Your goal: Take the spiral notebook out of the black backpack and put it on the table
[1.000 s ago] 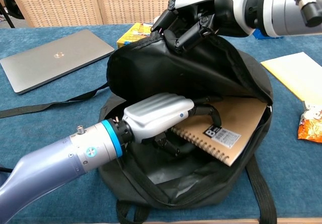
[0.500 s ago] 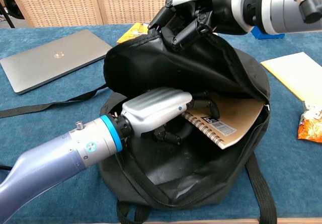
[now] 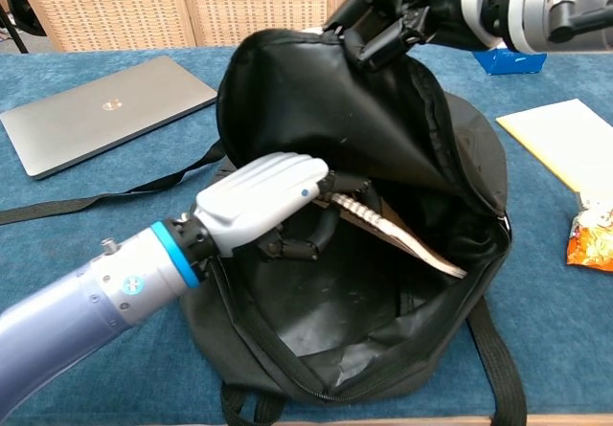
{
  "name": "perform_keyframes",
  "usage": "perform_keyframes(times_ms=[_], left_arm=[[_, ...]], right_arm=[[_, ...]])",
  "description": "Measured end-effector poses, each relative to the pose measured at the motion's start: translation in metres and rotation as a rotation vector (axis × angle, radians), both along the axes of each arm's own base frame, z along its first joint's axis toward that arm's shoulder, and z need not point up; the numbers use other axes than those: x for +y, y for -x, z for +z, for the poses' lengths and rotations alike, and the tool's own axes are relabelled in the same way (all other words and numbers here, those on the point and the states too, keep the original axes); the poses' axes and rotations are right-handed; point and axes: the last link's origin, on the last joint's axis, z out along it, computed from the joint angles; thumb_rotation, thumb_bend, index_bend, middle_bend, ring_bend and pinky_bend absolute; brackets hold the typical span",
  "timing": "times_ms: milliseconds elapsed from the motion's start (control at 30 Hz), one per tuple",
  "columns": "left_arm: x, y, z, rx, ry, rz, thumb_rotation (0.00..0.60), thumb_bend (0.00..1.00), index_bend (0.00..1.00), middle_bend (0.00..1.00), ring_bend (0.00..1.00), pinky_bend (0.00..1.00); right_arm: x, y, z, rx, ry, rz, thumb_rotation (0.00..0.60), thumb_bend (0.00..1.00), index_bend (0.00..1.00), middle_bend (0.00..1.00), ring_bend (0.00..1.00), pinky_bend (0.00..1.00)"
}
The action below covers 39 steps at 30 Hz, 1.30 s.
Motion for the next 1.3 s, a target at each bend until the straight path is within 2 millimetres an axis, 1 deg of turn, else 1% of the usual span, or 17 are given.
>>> perform_keyframes(times_ms=[167,367,533,667,833,900,1033,1167,1300], left_arm=[[0.000,0.005,0.007,-0.039,0.010,0.018,0.600,1.00,0.73,0.49,0.42,0.49],[0.002,0.005,0.017,-0.085,0.019,0.033,0.600,1.00,0.74,0.50,0.43,0.49],[0.003,-0.001,0.028,-0.145,0.049,0.051,0.600,1.00,0.74,0.50,0.43,0.49],[-0.002,-0.009,0.040,-0.219,0.094,0.074,0.600,1.00,0.75,0.51,0.43,0.49],[-0.006,-0.015,0.051,-0.289,0.142,0.110,0.600,1.00,0.76,0.51,0.43,0.49],[-0.005,-0.014,0.052,-0.303,0.145,0.119,0.600,1.00,0.76,0.51,0.43,0.49],[-0.006,-0.012,0.056,-0.364,0.171,0.146,0.600,1.00,0.76,0.51,0.43,0.49],[-0.005,-0.008,0.065,-0.442,0.177,0.165,0.600,1.00,0.76,0.51,0.43,0.49],[-0.005,-0.002,0.073,-0.500,0.182,0.189,0.600,1.00,0.76,0.51,0.43,0.49]], right_arm=[[-0.007,0.011,-0.001,0.017,0.022,-0.046,0.600,0.67,0.67,0.69,0.58,0.56],[-0.009,0.021,-0.004,0.018,0.019,-0.085,0.600,0.67,0.67,0.69,0.58,0.56],[-0.014,0.029,-0.008,0.026,0.022,-0.116,0.600,0.67,0.67,0.69,0.58,0.56],[-0.015,0.037,-0.011,0.029,0.013,-0.148,0.600,0.67,0.67,0.69,0.58,0.56],[-0.015,0.036,-0.013,-0.037,-0.030,-0.209,0.600,0.68,0.67,0.69,0.58,0.56],[-0.015,0.034,-0.012,-0.079,-0.056,-0.241,0.600,0.70,0.67,0.69,0.59,0.56],[-0.017,0.036,-0.009,-0.142,-0.110,-0.305,0.600,0.77,0.67,0.69,0.58,0.56],[-0.020,0.046,-0.006,-0.203,-0.155,-0.381,0.600,0.89,0.67,0.69,0.58,0.56],[-0.025,0.058,-0.004,-0.225,-0.175,-0.430,0.600,0.92,0.67,0.69,0.58,0.56]])
